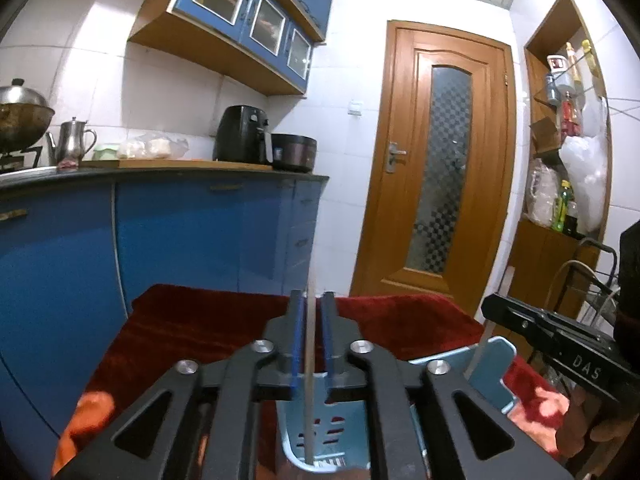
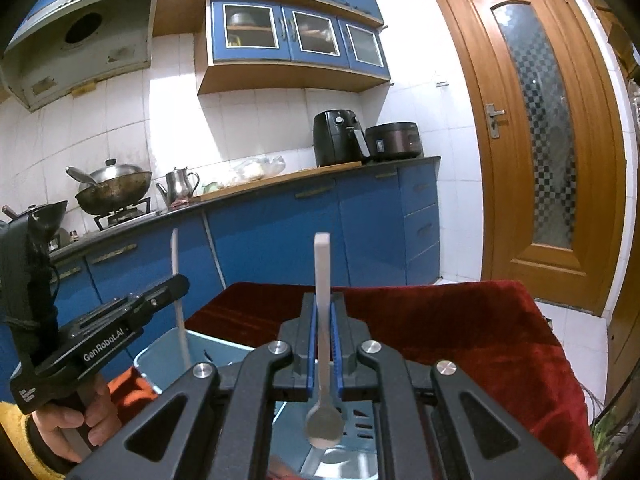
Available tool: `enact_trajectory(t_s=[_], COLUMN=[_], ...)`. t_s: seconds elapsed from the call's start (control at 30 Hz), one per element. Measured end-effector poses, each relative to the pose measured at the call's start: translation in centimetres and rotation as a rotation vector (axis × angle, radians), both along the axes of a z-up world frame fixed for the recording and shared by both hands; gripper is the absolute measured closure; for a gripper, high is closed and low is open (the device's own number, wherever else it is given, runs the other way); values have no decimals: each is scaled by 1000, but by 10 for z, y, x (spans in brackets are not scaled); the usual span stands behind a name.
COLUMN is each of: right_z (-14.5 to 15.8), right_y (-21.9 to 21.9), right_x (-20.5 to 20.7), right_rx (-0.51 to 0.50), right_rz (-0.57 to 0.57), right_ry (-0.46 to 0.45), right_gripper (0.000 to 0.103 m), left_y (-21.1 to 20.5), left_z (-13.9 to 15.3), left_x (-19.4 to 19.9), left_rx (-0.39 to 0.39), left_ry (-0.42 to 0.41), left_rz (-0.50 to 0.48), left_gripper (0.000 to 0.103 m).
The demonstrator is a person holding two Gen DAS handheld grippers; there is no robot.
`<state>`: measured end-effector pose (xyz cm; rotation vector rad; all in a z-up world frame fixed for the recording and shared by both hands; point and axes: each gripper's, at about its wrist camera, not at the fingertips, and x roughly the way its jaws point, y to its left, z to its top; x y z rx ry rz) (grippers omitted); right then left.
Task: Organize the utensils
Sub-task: 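Lift the spoon and chopstick and carry both over the blue holder, then open both tools to drop the spoon and chopstick into the holder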
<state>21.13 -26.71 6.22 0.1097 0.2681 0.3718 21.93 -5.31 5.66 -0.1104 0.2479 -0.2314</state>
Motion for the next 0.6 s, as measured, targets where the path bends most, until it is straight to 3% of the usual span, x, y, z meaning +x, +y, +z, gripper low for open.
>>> enact_trajectory(t_s=[0.07, 0.1, 0.6], right_z=[1, 2, 27], right_y=[-2, -2, -4], right_x=[-3, -5, -46], right_rx=[11, 18, 35], right_rz=[-1, 1, 1], right_ry=[2, 1, 27], right_gripper=[81, 80, 79], left_y=[-1, -2, 0], left_z=[0, 1, 27], left_x=[-3, -5, -45], left_rx=[5, 8, 34], left_ry=[1, -2, 61], left_rz=[0, -1, -51], left_gripper=[72, 68, 68])
